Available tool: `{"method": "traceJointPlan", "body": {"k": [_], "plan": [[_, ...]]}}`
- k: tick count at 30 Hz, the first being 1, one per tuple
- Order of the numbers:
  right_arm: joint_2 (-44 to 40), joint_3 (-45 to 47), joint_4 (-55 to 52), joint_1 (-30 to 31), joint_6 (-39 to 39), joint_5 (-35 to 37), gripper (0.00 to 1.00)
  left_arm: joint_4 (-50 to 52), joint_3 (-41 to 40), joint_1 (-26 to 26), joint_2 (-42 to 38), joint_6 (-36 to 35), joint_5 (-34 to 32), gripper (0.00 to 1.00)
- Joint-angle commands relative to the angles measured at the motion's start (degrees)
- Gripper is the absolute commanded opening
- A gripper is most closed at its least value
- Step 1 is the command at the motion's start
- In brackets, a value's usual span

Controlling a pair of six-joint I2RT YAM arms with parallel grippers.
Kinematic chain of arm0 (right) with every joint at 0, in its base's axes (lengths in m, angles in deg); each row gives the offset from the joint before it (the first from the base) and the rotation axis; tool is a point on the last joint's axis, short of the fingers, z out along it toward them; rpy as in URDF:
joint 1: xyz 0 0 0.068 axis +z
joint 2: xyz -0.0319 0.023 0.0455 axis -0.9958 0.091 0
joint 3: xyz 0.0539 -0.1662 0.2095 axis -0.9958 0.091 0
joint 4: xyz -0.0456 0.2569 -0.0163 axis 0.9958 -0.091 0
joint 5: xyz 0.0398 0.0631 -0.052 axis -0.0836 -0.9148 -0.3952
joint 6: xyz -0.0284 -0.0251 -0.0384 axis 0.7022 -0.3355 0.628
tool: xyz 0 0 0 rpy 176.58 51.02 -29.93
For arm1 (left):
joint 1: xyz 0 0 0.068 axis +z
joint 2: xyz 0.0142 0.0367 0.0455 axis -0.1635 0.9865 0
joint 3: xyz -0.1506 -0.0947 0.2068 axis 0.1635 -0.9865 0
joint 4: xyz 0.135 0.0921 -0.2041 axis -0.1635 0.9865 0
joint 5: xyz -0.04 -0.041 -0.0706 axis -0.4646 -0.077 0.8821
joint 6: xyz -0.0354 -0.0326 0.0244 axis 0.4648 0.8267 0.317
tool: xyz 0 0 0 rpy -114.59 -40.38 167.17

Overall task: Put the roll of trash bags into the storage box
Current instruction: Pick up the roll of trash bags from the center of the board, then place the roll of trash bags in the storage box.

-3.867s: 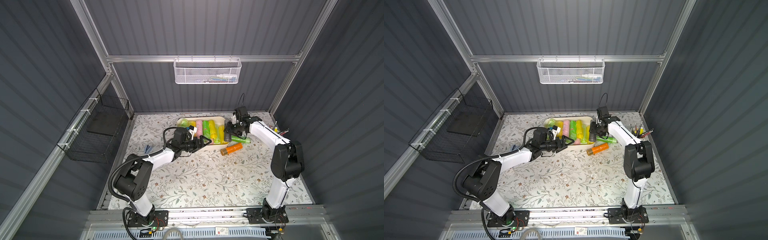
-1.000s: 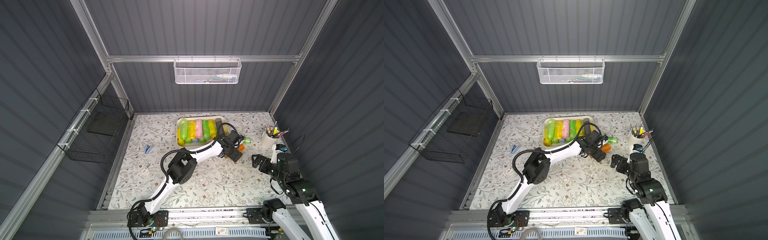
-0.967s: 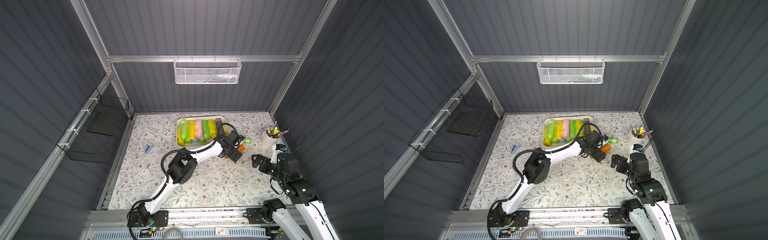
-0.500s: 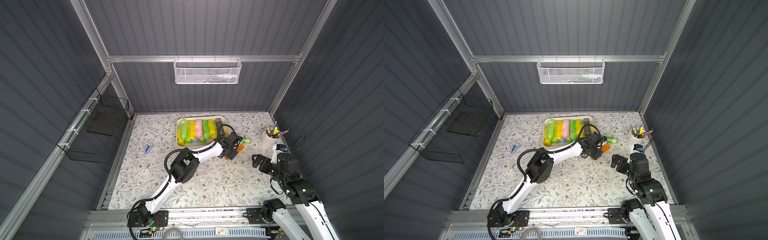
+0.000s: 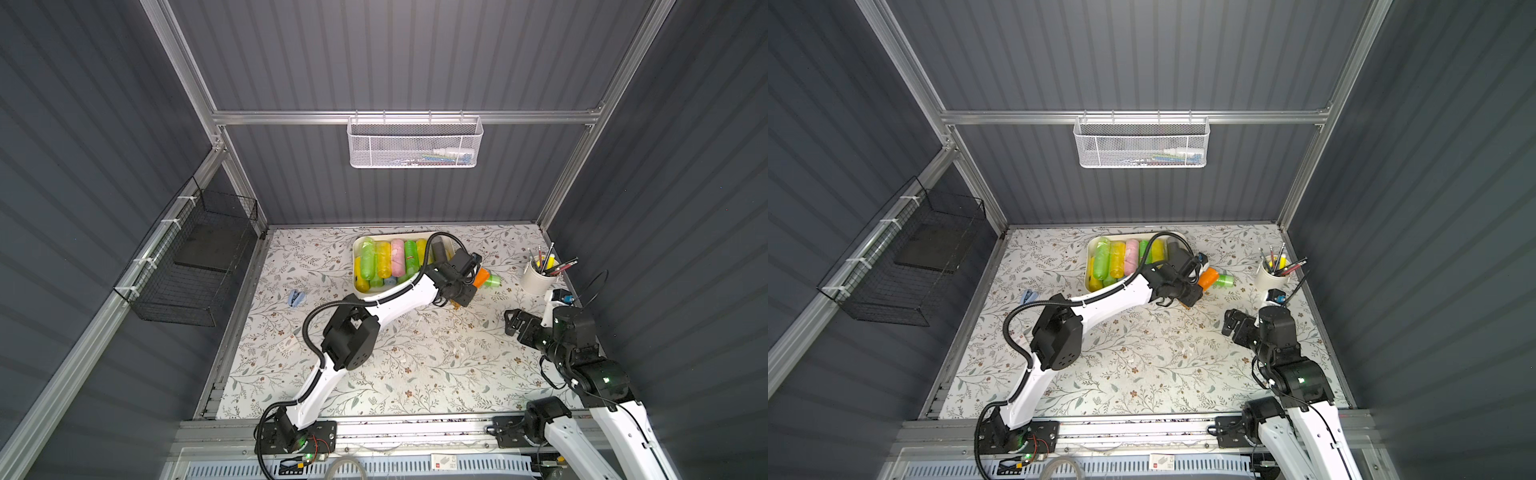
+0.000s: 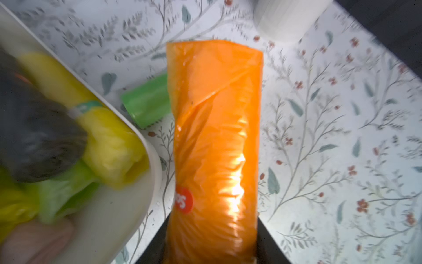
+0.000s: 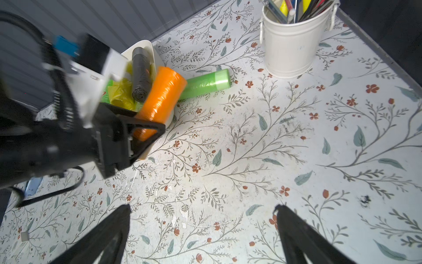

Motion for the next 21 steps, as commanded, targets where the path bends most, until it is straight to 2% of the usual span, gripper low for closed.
{"method": "traceJointPlan", "body": {"k": [1, 4, 10, 21], "plan": [[1.0, 1.0, 1.2, -0.3, -1.0, -1.6, 0.99, 2.4, 3.0, 1.8, -3.5, 4.1, 2.0, 0.47], [2.2, 1.4, 2.5, -0.2, -1.4, -2.2, 0.99, 2.7, 2.1, 5.5, -6.1, 7.3, 4.6, 0.47], [4.8, 0.4, 3.9, -0.3, -0.9, -3.3, 0.99, -1.2, -5.8, 14.6, -12.4, 11.1, 2.0, 0.45], [6.4, -0.4, 3.7, -0.3, -0.1, -3.5, 0.99, 2.7, -7.0, 24.6, -10.5, 10.5, -6.1, 0.47]]}}
